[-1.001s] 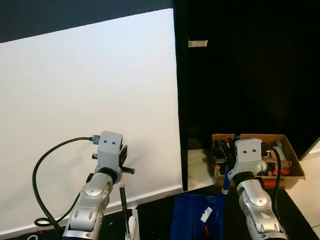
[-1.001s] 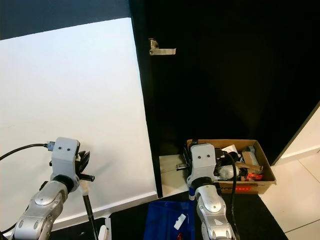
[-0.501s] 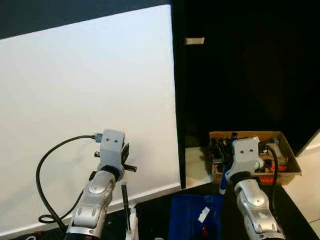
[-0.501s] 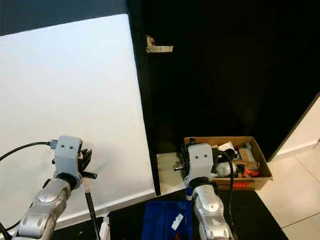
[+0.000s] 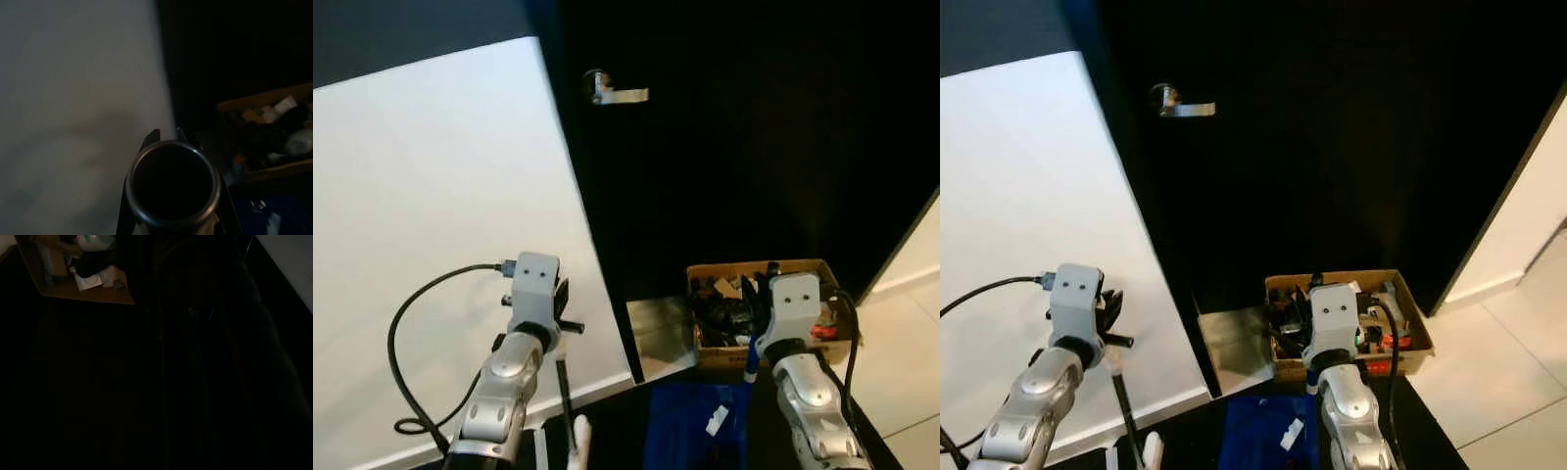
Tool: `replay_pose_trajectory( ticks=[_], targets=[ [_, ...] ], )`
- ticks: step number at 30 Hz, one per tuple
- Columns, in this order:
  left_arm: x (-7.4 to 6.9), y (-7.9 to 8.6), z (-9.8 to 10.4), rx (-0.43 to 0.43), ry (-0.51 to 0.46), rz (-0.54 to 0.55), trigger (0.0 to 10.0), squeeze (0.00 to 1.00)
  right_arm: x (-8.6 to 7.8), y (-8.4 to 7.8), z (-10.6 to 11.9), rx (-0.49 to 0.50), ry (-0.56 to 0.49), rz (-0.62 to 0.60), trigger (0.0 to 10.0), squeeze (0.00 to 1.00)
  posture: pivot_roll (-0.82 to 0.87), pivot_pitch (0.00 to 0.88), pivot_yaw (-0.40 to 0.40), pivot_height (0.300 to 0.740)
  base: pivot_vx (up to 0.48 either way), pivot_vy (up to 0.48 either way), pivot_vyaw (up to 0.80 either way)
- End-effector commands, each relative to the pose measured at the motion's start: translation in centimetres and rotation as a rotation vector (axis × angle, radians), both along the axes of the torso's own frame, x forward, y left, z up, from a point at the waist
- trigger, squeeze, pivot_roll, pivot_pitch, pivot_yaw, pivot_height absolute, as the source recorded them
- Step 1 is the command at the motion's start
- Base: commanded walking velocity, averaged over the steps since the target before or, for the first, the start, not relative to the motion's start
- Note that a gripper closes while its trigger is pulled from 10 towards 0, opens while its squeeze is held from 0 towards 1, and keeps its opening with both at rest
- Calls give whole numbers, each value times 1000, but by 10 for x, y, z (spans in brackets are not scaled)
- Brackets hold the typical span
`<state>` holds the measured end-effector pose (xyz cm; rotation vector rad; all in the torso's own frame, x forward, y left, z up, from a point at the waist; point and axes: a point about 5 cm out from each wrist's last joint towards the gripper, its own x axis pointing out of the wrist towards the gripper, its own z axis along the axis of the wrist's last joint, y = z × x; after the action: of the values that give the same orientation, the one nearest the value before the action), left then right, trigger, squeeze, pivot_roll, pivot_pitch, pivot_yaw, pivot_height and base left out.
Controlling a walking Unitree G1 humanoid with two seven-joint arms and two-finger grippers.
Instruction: Sweep floor
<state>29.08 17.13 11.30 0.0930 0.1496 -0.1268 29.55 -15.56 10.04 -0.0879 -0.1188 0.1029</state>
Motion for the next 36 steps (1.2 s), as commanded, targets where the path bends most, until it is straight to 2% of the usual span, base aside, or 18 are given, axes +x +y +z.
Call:
replay_pose_trajectory(
  ticks=[1,11,17,23,36],
  targets=[
    [-1,7,2,26,-11,23,10000,0,0,2,1,11,-11,3,10000,0,-27,104,121,740,307,-368,0],
    [0,7,2,27,-13,24,10000,0,0,2,2,12,-12,2,10000,0,-26,102,121,740,303,-351,0],
    [-2,8,3,0,-15,22,10000,0,-1,2,1,14,-10,12,10000,0,-27,103,121,740,0,0,0],
    [-3,11,1,16,-5,26,10000,0,-3,4,3,31,-17,51,10000,0,-27,102,121,740,0,0,0],
    [-1,14,-1,21,4,30,10000,0,-35,1,27,42,-52,221,10000,0,-53,110,122,740,0,0,0]
  ],
)
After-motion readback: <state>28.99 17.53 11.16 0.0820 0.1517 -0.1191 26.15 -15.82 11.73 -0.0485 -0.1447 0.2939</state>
